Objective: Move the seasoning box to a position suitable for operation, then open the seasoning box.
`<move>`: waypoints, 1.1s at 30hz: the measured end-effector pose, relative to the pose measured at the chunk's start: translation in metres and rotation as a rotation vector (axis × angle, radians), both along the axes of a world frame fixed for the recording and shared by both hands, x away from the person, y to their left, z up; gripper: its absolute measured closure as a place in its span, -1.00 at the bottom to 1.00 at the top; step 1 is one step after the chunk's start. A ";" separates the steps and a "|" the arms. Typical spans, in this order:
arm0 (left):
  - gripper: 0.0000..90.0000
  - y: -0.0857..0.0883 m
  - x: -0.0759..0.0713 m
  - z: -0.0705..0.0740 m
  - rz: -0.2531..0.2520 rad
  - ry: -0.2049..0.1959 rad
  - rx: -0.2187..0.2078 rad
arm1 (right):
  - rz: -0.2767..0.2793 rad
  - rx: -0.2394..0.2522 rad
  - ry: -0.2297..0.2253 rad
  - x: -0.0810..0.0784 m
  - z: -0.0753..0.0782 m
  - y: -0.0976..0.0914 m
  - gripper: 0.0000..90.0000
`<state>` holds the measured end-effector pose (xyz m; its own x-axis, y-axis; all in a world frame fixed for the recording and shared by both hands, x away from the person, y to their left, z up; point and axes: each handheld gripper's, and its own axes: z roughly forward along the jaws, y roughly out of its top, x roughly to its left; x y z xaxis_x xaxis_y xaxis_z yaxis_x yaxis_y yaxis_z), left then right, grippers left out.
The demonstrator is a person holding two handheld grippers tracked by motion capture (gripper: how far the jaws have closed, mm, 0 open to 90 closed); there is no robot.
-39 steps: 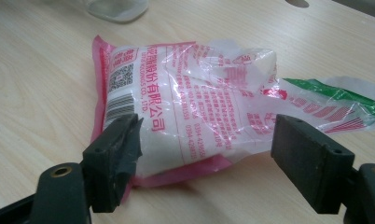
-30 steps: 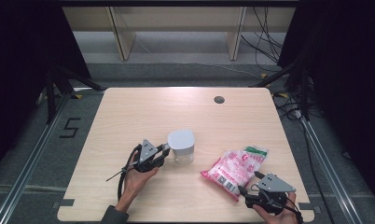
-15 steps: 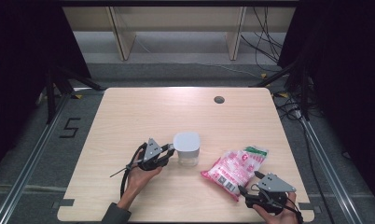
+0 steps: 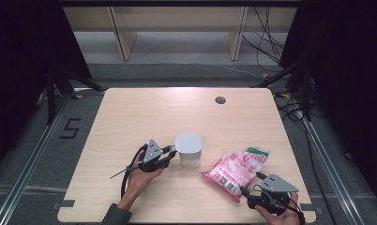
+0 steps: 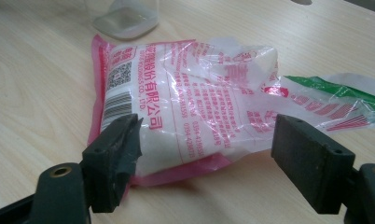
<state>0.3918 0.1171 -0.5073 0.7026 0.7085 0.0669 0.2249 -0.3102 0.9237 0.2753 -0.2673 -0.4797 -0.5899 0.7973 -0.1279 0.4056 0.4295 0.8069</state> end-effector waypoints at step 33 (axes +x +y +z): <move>0.05 0.021 -0.026 0.042 -0.028 0.032 0.023 | 0.026 0.007 -0.022 0.002 0.002 0.005 -0.52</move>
